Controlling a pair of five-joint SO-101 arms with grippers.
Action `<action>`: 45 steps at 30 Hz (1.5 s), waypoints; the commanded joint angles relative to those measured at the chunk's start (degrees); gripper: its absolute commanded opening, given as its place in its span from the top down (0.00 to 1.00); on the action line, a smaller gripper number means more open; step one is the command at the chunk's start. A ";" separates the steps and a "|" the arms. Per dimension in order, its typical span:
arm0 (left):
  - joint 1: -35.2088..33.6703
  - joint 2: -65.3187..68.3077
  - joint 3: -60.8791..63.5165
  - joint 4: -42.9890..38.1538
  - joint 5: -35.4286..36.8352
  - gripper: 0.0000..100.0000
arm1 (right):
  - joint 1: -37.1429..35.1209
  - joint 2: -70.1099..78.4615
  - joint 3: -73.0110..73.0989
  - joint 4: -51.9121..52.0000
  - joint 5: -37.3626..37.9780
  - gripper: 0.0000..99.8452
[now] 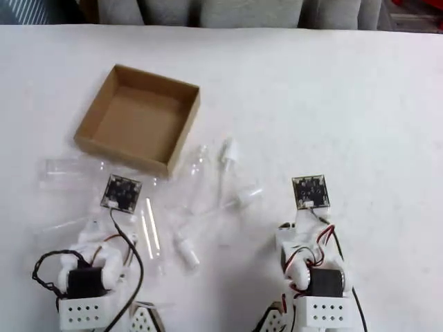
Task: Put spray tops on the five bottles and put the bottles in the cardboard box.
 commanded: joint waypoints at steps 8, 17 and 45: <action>2.68 -0.13 -6.33 -0.53 -0.35 0.98 | 0.31 -0.92 0.00 4.44 0.62 0.98; 4.09 0.31 -21.01 1.58 -0.26 0.98 | 0.40 -0.84 0.00 4.53 0.62 0.98; -14.37 57.45 -45.27 1.49 -37.27 0.78 | -2.77 -0.84 0.53 0.31 0.70 0.98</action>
